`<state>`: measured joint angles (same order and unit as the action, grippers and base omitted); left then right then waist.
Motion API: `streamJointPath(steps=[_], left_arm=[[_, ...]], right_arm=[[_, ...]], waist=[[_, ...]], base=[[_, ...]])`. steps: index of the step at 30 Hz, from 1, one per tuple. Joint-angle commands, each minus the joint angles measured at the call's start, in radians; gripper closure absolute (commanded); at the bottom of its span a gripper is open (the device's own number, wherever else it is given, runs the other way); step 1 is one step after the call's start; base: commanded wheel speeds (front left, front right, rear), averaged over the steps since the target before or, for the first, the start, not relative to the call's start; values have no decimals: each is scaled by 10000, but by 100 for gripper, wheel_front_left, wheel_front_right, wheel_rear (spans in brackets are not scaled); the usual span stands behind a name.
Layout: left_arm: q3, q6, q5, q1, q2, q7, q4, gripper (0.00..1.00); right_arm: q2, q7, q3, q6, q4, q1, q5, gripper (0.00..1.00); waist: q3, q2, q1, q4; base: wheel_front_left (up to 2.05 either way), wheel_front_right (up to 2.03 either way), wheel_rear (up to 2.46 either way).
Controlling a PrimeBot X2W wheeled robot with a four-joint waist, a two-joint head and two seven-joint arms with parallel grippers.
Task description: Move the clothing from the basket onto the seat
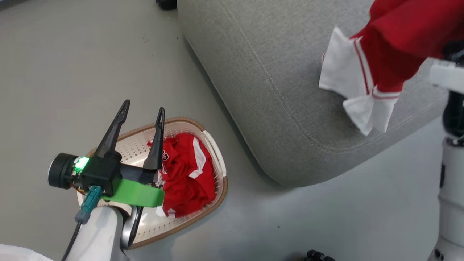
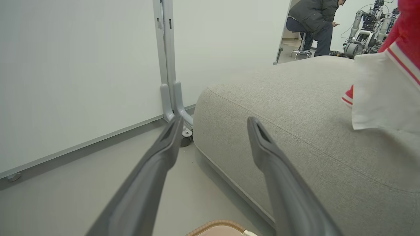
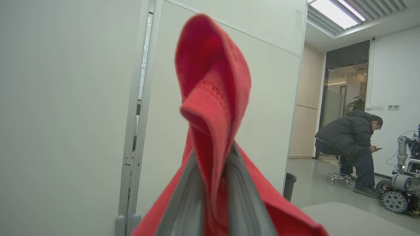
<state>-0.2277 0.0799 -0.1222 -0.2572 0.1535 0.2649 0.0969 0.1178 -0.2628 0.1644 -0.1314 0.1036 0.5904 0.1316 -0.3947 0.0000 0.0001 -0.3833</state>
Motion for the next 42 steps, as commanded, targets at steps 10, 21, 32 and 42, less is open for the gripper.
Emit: streamJointPath(steps=[10, 21, 32, 42], left_arm=[[94, 123, -9, -998, 442, -34, -193, 0], [-174, 154, -74, -1415, 251, -14, 3, 0], [-178, 159, -158, -1377, 50, -6, 124, 0], [-69, 142, -311, -704, -357, -6, 412, 0]], right_arm=[[2150, -31, 666, 13, -1964, 3644, 736, 100], [2176, -31, 584, 15, -4720, 3418, 575, 100], [1825, -31, 2281, 15, -6681, 2804, -659, 0], [1024, -31, 3571, 15, -5944, 1031, -1446, 0]], waist=[[-2585, 0, -1, 1392], [-3250, 0, -1, 2012], [-3021, 0, -1, 2602], [-1413, 0, -1, 2687]], base=[[0, 0, 0], [0, 0, 0], [0, 0, 0], [0, 0, 0]])
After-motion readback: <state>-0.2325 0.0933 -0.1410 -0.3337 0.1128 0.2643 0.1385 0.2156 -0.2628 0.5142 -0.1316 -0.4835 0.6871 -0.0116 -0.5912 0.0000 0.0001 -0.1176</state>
